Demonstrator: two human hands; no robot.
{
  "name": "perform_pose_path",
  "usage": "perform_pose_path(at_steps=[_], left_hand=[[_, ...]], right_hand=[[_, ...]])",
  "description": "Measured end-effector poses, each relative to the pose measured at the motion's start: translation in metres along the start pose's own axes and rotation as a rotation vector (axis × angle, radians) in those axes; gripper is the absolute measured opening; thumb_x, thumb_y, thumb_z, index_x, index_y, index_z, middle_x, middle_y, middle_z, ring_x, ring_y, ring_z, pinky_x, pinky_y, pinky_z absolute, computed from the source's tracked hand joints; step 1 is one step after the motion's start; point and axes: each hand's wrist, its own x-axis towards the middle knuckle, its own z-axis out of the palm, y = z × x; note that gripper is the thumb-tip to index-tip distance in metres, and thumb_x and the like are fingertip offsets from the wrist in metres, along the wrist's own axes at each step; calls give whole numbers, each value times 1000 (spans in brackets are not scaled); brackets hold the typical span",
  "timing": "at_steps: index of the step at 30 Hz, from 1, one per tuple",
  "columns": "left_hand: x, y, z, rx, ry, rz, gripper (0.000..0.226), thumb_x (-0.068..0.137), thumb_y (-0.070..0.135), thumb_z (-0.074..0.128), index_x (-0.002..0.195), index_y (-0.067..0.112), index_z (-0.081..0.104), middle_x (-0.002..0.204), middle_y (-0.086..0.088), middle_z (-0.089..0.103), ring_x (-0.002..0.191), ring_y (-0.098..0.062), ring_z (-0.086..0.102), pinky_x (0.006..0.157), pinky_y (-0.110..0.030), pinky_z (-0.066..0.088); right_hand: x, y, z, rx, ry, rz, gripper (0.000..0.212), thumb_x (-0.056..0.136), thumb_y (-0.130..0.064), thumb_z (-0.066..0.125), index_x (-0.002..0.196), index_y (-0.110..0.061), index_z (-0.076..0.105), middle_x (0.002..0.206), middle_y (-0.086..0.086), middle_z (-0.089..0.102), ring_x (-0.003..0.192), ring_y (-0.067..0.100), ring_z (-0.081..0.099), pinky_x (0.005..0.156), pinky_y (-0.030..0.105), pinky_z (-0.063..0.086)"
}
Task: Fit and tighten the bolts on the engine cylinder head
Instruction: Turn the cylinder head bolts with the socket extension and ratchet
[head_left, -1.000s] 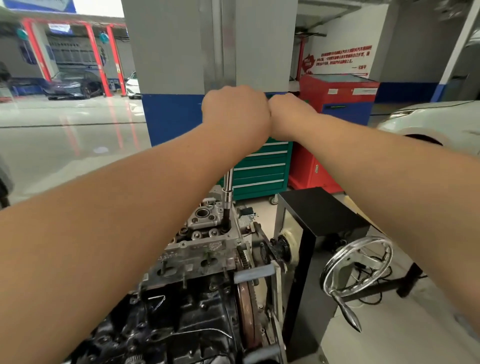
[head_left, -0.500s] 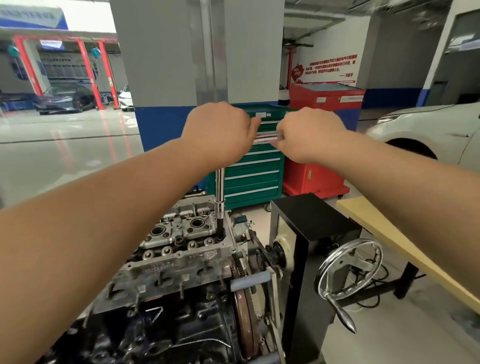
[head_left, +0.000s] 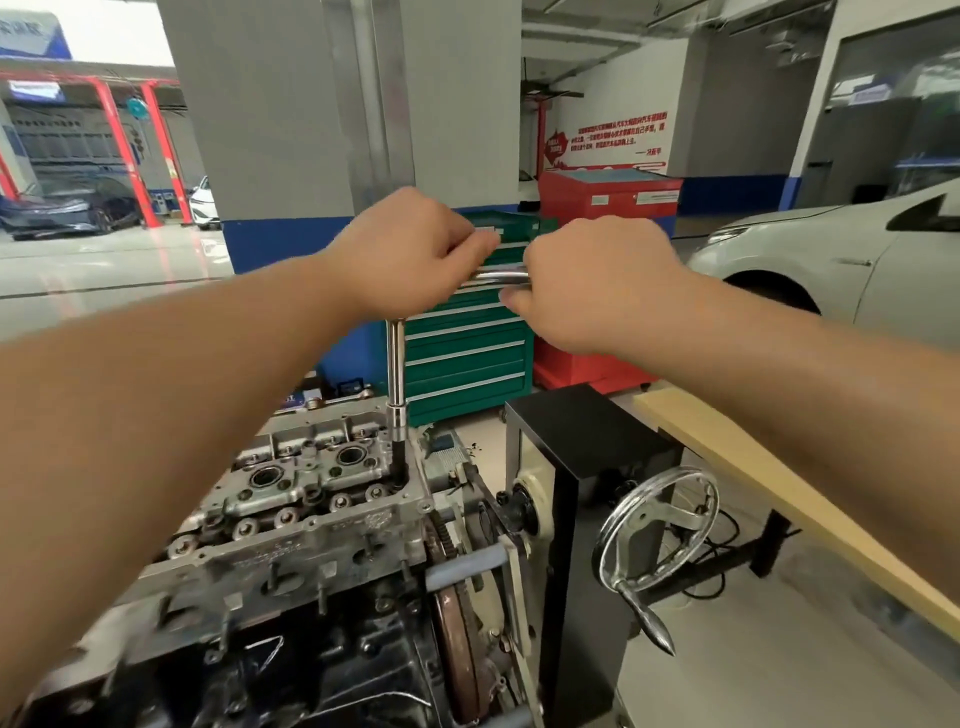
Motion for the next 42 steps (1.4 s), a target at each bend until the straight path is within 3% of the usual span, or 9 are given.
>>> perform_pose_path(at_steps=[4, 12, 16, 21, 27, 34, 36, 39, 42], left_hand=[[-5, -8, -9, -132, -50, 42, 71, 108, 56, 37, 60, 10, 64, 51, -10, 60, 46, -24, 57, 53, -37, 49], [-20, 39, 3, 699, -188, -226, 23, 97, 15, 47, 81, 22, 62, 69, 1, 51, 55, -19, 44, 48, -29, 24], [-16, 10, 3, 641, -117, -257, 15, 98, 13, 45, 95, 18, 59, 69, -3, 49, 55, -23, 45, 51, -30, 29], [-16, -12, 14, 337, 168, -83, 75, 106, 59, 13, 58, 16, 52, 51, -4, 47, 48, -25, 47, 50, -31, 26], [-20, -28, 11, -82, 196, 280, 57, 109, 39, 24, 68, 16, 57, 55, -3, 53, 51, -23, 48, 58, -37, 38], [-39, 9, 7, 540, 183, -101, 50, 108, 28, 43, 60, 25, 32, 53, -1, 37, 44, -23, 34, 46, -30, 24], [-35, 18, 9, 663, 41, -182, 30, 99, 14, 47, 71, 24, 51, 60, 0, 42, 47, -20, 35, 47, -27, 21], [-25, 6, 8, 682, -33, -225, 25, 98, 11, 45, 86, 22, 64, 65, -1, 49, 51, -22, 44, 47, -29, 26], [-30, -12, 9, 481, 159, -132, 51, 110, 37, 32, 62, 24, 44, 56, -2, 44, 50, -26, 44, 50, -32, 24]], right_hand=[[-17, -5, -9, -80, 61, -120, 16, 93, -37, 58, 86, -23, 53, 64, -3, 37, 51, 18, 36, 45, 30, 28], [85, -27, 32, 274, -109, -108, 18, 94, -16, 54, 76, -20, 54, 80, 3, 55, 91, 34, 61, 69, 37, 44], [102, -50, 42, 253, -98, -109, 13, 93, -13, 52, 90, -23, 59, 93, 4, 66, 95, 33, 63, 72, 36, 44], [63, -23, 20, 92, -123, 38, 12, 98, -31, 53, 96, -19, 52, 83, 3, 53, 71, 25, 51, 59, 38, 37], [-33, -18, -19, -168, 112, -45, 22, 90, -39, 62, 85, -22, 49, 60, -3, 31, 47, 18, 26, 47, 32, 25], [57, -32, 18, 194, -9, 2, 14, 97, -35, 56, 88, -26, 60, 81, 3, 56, 80, 31, 57, 71, 39, 44], [80, -43, 31, 279, -7, -75, 20, 94, -23, 55, 75, -25, 56, 83, 3, 61, 90, 34, 63, 76, 38, 41], [94, -54, 40, 354, -43, -45, 20, 94, -19, 53, 78, -22, 65, 86, 4, 65, 91, 33, 63, 72, 34, 37], [83, -49, 27, 251, -52, 52, 22, 99, -33, 55, 99, -17, 70, 83, 5, 61, 80, 31, 57, 67, 36, 44]])
